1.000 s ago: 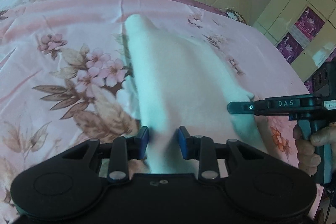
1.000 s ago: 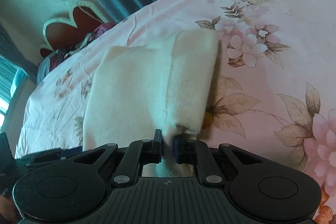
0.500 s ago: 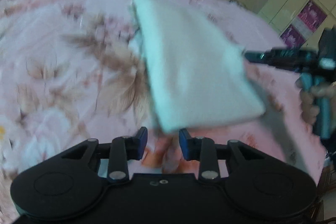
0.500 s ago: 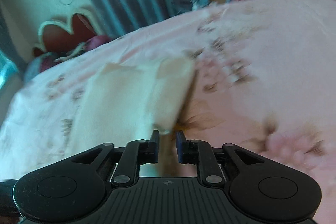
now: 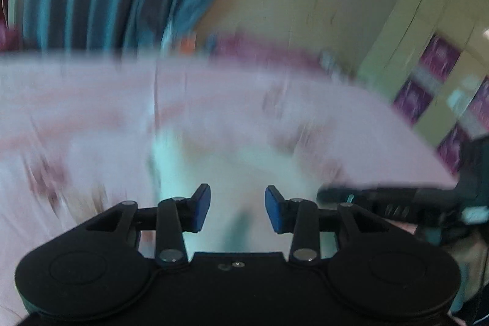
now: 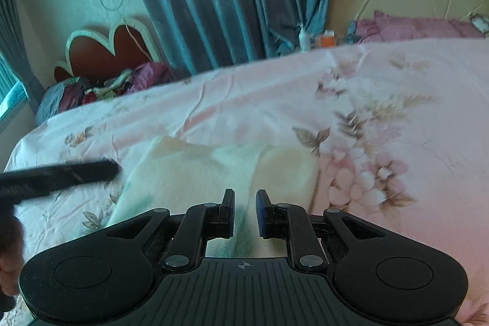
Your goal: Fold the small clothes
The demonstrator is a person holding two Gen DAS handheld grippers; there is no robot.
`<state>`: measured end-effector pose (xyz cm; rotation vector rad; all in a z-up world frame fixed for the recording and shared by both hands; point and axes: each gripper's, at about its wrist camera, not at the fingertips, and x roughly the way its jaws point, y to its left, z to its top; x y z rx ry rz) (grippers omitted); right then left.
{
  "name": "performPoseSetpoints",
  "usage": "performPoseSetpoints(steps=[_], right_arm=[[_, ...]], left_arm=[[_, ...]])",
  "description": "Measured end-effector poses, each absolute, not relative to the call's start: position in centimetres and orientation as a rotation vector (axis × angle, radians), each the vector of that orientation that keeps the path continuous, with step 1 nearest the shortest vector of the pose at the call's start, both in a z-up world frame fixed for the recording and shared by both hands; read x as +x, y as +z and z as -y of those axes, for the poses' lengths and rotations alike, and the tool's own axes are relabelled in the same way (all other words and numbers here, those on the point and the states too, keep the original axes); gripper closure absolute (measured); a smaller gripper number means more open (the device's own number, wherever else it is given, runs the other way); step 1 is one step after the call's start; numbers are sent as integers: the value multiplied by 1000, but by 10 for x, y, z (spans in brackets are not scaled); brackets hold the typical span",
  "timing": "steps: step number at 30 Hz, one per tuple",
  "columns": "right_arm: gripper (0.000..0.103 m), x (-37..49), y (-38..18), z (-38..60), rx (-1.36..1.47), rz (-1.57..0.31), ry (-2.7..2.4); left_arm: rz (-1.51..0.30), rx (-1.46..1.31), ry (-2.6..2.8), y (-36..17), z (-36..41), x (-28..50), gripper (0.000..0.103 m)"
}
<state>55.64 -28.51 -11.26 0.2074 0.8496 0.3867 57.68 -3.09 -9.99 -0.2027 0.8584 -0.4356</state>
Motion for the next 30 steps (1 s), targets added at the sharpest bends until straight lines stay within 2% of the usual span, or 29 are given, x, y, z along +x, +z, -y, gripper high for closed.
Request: performPoseSetpoints(steps=[2,4,7,10,15,18,23,26,30], right_arm=[[87,563,-127,283,183,-872,367],[87,562,-118,288,204,-860,364],[87,555,-102,290,199,-762,375],[87,569,-111,279,178,-785,366],[87,588,-128,266,114,-859,322],[87,579,-112,273,156,-779,324],[87,595,-121,265,152,-768,327],[87,613,-130,256,115,-835,318],[87,613,-120,266,165,-828,307]], left_arm=[[-868,-183,-429,-122,33,575,66],[-842,-183,-401,-111,32,568,67],[-733,-199,-401,-94,30,560,58],[-775,-148,-388,-105,42,579,55],[-837,-70,-402,-114,51,592,57],[-759,-78,-412,-102,45,581,54],[-762,-94,-352,-111,46,603,55],[-864,-88,-337,-124,48,627,54],[-854,-110,-331,-122,45,628,53]])
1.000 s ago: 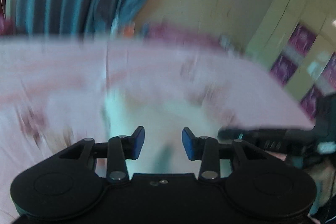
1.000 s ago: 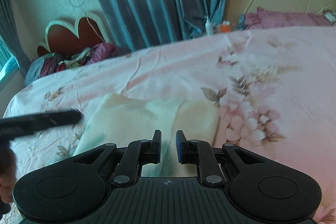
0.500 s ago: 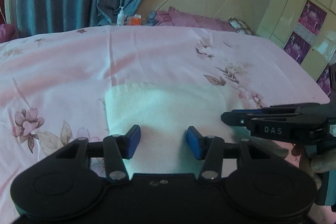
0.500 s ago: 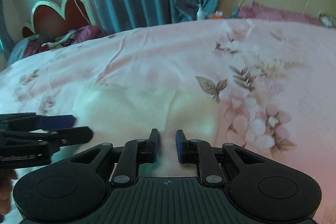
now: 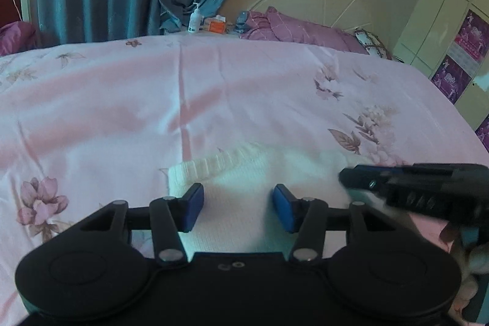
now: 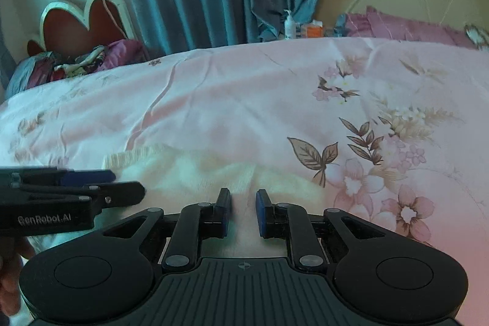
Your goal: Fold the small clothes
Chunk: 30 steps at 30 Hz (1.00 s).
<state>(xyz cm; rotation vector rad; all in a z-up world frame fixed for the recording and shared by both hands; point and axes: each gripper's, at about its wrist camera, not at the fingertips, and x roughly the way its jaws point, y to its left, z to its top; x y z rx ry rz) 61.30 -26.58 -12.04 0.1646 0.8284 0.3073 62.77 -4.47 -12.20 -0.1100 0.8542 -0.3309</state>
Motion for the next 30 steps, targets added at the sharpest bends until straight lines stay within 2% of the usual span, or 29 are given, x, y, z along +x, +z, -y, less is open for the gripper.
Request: performPoseSetpoints(steps=[2,3,4,5,6,7,9,11,12,14,15,16,18,19,20,22,30], right_arm=[[85,598,-112,286,228,-788,280],[80,589,-110,297,260,-787,273],[65,582,-108,304,286,-781,277],[65,569,-106,312,312,-763,307],[65,558,-104,314,315,-761,341],[66,545,-103,314,299,-756,366],[77,528,-104,309,278,-765,418],[79,522,-118,299,206,-830,421],[79,521,-125,296,177,-855,409],[79,518,-120,303,218,-835,396],[79,515,-113,307,236,-809,385],[78,511,-106,314,263,-775,372],[52,508,-100,334,377,-761,364],[43,507,-104,349,479,-781,391],[43,509,-111,359,561,-812,410],[43,517,-124,372,649,-868,427],[43,537,-168,376,791,-1044,532]], left_arm=[[-837,-104,-341,-114,37,611,52],[-820,-91,-338,-111,34,600,45],[-813,-86,-330,-110,30,589,33],[-817,-89,-329,-110,29,580,32],[-817,-91,-335,-110,27,568,34],[-817,-101,-342,-111,24,558,41],[-849,-134,-354,-117,22,542,51],[-851,-87,-331,-119,26,528,50],[-850,-76,-315,-120,27,523,44],[-876,-102,-298,-121,24,517,41],[-882,-108,-302,-118,22,513,34],[-872,-115,-301,-115,19,508,19],[-844,-165,-299,-111,11,499,10],[-848,-204,-310,-112,6,499,11],[-865,-254,-324,-114,1,500,12],[-888,-324,-340,-119,-5,505,25],[-957,-581,-385,-145,-17,530,24]])
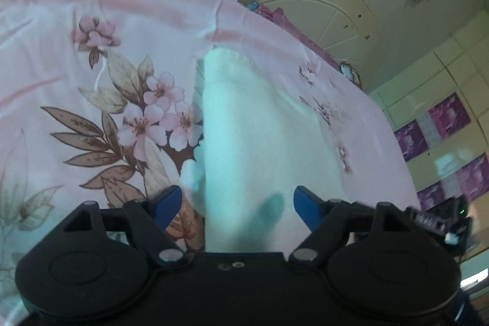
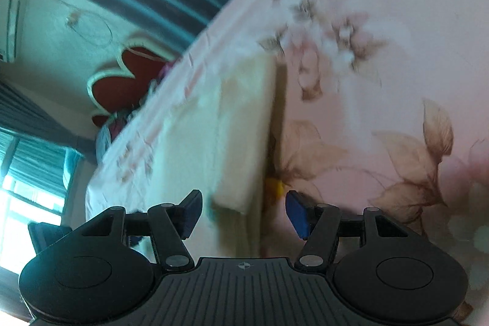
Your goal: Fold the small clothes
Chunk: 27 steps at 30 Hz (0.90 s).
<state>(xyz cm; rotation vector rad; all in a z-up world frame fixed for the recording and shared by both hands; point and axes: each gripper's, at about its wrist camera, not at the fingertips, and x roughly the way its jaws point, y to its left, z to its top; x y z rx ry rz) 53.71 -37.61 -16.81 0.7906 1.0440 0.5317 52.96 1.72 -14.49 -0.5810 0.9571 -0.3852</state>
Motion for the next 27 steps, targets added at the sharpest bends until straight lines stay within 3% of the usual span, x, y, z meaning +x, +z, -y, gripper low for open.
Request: performPoseSetpoints(steps=[4,9,11,14,17,22,27], right_arm=[[43,547,-176,372,863,-1055,550],[44,561,-170,352,777,-1063,588],[55,564,-167,343,708,-1058,587],[63,565,-164,335,651,-1047,566],[69,559,-158,325,574,-1028,548],[73,546,-139,312,457,-989,516],[74,531,-113,301,421,-947,487]], left_arm=[[-960,-568,-376,-147,-13,539,34],[-970,-557,-358,-147,-5,551,37],[-976,-551,-354,-147,0,555,39],[-983,-506,-337,-147,11,559,44],[-979,-424,-327,-140,22,560,55],[-948,-269,-336,-120,35,556,74],[-910,-211,-364,-102,36,546,76]])
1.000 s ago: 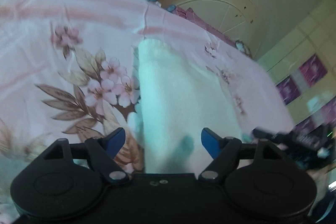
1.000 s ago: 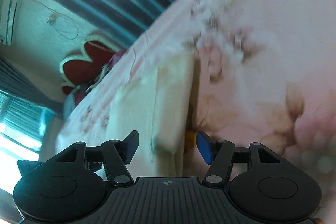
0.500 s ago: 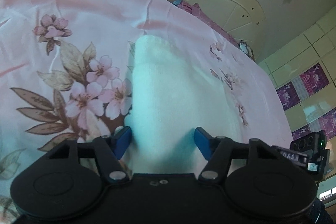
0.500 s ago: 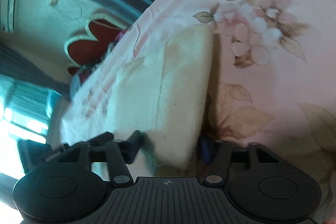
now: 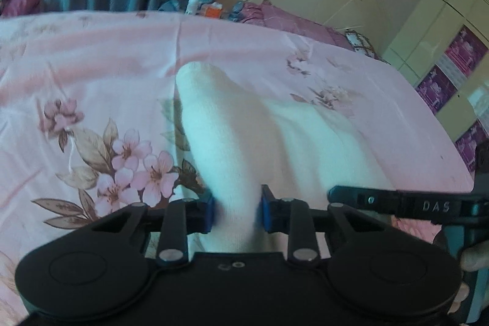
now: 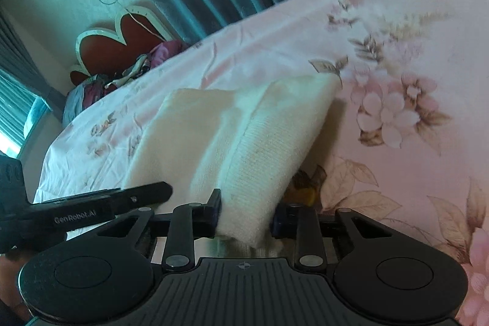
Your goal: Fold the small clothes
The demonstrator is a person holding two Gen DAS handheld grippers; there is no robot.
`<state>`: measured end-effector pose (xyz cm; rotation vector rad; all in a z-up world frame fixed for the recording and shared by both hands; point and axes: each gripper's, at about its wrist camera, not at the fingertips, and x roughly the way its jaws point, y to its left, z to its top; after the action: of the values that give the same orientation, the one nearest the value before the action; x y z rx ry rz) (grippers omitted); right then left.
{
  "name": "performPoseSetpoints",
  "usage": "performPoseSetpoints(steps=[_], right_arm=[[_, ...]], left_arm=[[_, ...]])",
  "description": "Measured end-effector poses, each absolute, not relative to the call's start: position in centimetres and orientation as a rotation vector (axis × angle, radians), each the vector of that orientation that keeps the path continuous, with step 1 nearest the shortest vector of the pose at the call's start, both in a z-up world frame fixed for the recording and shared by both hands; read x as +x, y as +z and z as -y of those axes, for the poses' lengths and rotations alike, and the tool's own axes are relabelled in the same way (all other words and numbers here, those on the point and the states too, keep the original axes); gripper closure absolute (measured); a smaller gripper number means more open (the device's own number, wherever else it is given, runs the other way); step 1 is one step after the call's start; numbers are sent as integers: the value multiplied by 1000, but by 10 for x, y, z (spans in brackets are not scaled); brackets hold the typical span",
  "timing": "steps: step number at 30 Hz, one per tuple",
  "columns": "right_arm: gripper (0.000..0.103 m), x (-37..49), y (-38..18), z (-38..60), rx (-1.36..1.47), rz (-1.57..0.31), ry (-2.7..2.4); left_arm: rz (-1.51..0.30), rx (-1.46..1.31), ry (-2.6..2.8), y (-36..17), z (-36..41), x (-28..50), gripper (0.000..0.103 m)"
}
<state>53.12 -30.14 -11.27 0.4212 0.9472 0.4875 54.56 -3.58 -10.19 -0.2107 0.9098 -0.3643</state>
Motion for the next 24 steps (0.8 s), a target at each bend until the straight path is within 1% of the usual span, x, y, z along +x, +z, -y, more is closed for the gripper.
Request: performPoseSetpoints(steps=[4,10,17,24], right_arm=[[74,515,-85,281,364,-905,483],[74,500,-57,230,331,-871,505],[74,492,-55,150,314,-873,562],[74,489,-71,62,331,-901,618]], left_arm=[[-875,-184,-394,-84,24,531,76],[-838,-174,-402,-58,-21,511,76],[-834,-163,-361,-48,-95,490,76],[-857,-164,-298,-52,-166,475,76]])
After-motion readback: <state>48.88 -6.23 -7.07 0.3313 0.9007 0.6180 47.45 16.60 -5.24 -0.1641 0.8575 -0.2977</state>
